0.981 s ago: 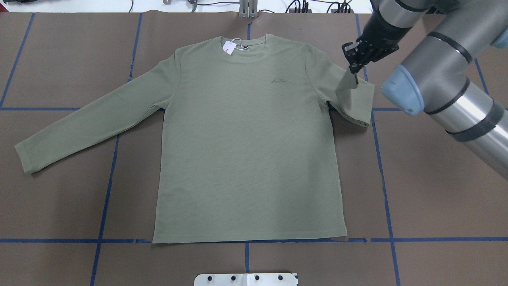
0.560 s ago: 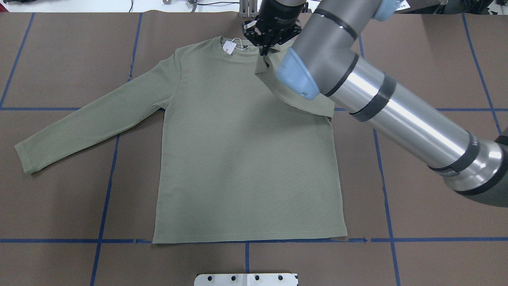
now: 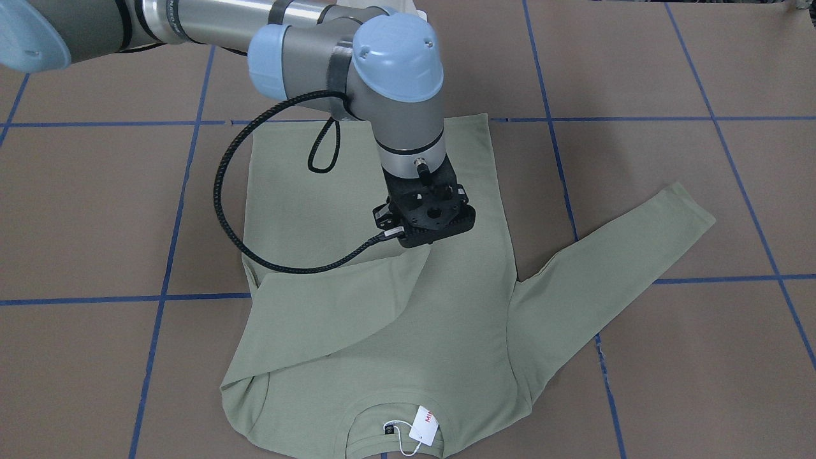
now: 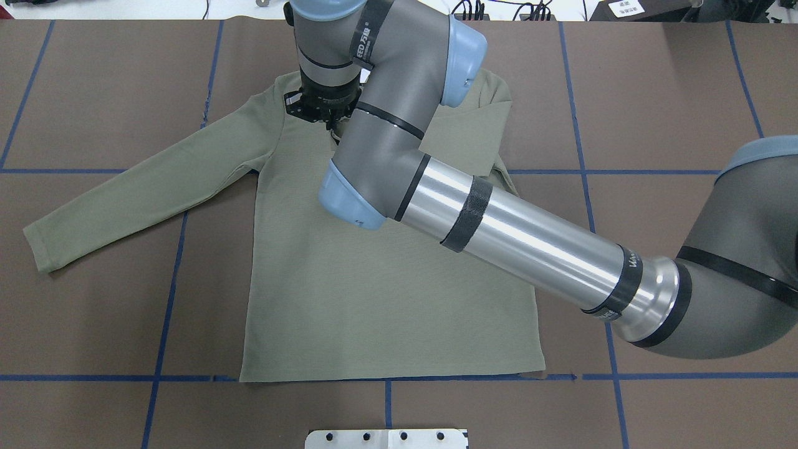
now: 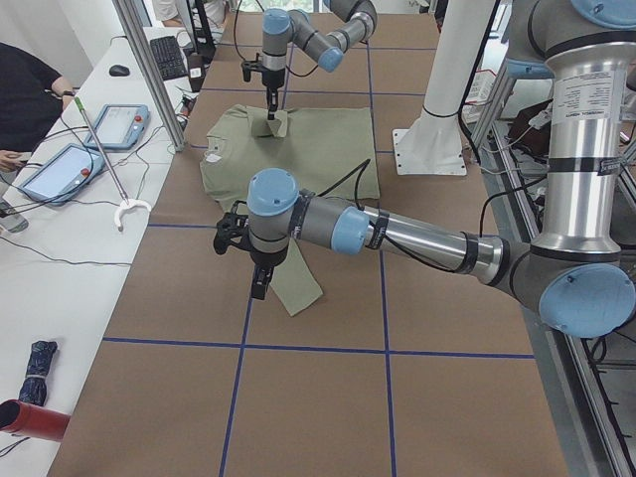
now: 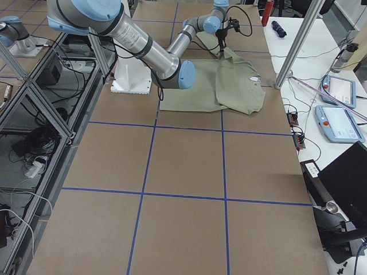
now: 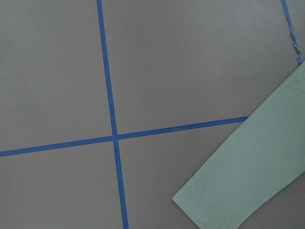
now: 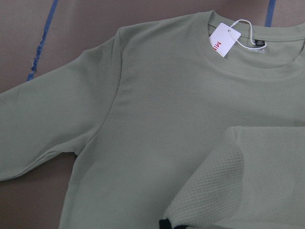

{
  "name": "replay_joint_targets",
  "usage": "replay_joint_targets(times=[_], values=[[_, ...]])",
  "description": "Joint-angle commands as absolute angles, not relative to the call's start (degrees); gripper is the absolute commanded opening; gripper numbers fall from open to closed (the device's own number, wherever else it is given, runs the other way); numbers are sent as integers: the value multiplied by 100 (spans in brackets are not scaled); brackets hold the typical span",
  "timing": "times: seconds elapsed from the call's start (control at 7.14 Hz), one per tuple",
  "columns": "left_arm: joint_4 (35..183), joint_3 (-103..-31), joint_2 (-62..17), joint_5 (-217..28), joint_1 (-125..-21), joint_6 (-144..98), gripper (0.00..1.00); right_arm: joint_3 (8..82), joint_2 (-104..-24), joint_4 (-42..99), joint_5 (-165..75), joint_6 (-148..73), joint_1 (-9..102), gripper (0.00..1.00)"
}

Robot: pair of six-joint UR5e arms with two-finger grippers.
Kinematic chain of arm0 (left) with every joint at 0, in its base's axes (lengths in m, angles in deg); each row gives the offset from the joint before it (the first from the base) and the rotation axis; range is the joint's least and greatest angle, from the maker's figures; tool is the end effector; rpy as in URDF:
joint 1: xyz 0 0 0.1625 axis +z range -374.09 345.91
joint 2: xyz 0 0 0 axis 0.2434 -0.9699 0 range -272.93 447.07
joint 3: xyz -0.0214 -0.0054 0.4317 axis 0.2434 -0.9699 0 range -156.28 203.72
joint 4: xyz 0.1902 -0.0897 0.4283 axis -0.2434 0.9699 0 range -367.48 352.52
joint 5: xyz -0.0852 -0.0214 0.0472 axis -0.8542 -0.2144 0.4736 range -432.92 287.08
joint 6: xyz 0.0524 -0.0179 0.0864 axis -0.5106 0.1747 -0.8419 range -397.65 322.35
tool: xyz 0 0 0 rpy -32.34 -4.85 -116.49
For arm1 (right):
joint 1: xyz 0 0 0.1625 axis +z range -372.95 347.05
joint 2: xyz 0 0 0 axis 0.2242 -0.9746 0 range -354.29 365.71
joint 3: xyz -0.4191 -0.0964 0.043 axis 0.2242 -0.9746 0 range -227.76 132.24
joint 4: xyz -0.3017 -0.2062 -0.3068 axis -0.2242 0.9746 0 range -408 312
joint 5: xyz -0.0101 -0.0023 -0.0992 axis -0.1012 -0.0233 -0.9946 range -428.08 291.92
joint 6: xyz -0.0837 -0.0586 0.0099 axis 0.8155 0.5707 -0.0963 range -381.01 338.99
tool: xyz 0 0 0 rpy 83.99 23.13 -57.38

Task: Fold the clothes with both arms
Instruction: 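Lift the sleeve with the right gripper and carry it across the shirt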

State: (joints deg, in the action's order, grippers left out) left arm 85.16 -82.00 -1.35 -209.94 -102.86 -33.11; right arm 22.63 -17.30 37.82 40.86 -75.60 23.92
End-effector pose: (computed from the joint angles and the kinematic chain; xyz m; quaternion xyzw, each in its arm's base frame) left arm -0.0465 -0.5492 0.5209 0.1138 0.4009 0.0319 0.9085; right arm -0.6169 -0.5877 -0.0234 0.1333 -0.4337 -0.0602 0.8891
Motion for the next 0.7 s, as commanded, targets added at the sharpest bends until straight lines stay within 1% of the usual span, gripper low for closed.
replay_joint_targets(times=[0.0,0.28,0.56], values=[[8516,-8210,-135,-21003,-10286,-3300,100,1958,-1670,3140,3600,-7909,2055,0],[8516,-8201,-135,-21003,-10286,-3282,100,1983,-1670,2997,3459,-8042,1852,0],[8516,-8175,-144,-21003,-10277,-3282,100,1983,-1819,2400,3214,-8437,1632,0]])
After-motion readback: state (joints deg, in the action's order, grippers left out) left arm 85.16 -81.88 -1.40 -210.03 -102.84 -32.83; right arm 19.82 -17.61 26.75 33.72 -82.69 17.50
